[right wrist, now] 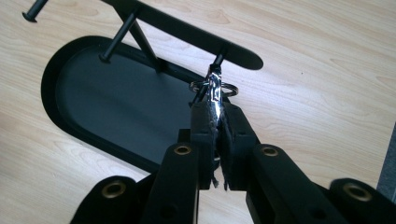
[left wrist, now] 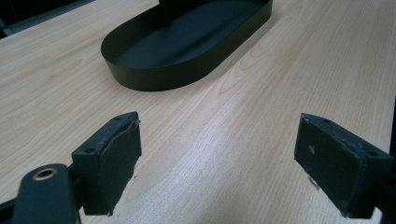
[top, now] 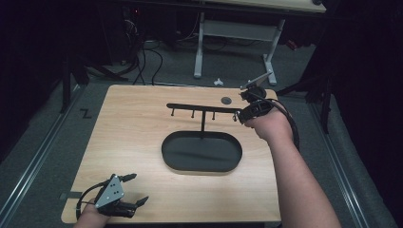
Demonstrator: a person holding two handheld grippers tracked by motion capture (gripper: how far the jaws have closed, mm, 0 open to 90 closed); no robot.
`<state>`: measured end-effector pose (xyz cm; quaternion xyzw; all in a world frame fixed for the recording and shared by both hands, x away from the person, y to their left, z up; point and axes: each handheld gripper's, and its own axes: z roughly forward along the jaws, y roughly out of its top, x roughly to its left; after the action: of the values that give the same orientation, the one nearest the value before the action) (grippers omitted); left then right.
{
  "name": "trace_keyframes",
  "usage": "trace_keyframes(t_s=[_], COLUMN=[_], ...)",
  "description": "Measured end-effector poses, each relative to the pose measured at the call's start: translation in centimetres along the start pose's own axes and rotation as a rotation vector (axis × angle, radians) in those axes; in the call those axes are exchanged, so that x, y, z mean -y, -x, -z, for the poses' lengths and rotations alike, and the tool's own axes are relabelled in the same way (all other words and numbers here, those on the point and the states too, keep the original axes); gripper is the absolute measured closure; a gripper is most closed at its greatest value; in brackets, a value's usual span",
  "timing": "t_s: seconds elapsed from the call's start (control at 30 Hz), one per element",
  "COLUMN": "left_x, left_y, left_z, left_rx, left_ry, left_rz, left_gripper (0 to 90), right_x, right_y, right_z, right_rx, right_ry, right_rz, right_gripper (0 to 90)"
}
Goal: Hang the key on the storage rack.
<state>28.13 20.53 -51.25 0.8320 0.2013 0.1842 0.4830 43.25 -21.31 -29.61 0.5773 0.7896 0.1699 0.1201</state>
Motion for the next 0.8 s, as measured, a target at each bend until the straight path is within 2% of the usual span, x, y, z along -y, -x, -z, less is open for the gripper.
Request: trace_keyframes(t_s=[0.33,0.57,0.8], left_x=[0.0,0.0,0.0], left_y=[0.0,0.1,0.1], left_z=[0.0,0.0,-0.1], left_rx=[0.002,0.007,0.006], left_ry=[-0.002,-0.006,-0.005], left_rz=[-0.002,-0.004,-0.003], left_gripper=[15.3,15.3,15.3], right_x=[-0.4,0.5,1.0], right_y=[0.1,1.2,1.5], right_z=[-0.4,-1.8,-2.6], right_rx=[-0.004,0.0,-0.011], right_ry=[0.009,-0.008,-0.009], right_rz=[-0.009,-0.047,-0.064], right_gripper=[84.8,84.6,83.4])
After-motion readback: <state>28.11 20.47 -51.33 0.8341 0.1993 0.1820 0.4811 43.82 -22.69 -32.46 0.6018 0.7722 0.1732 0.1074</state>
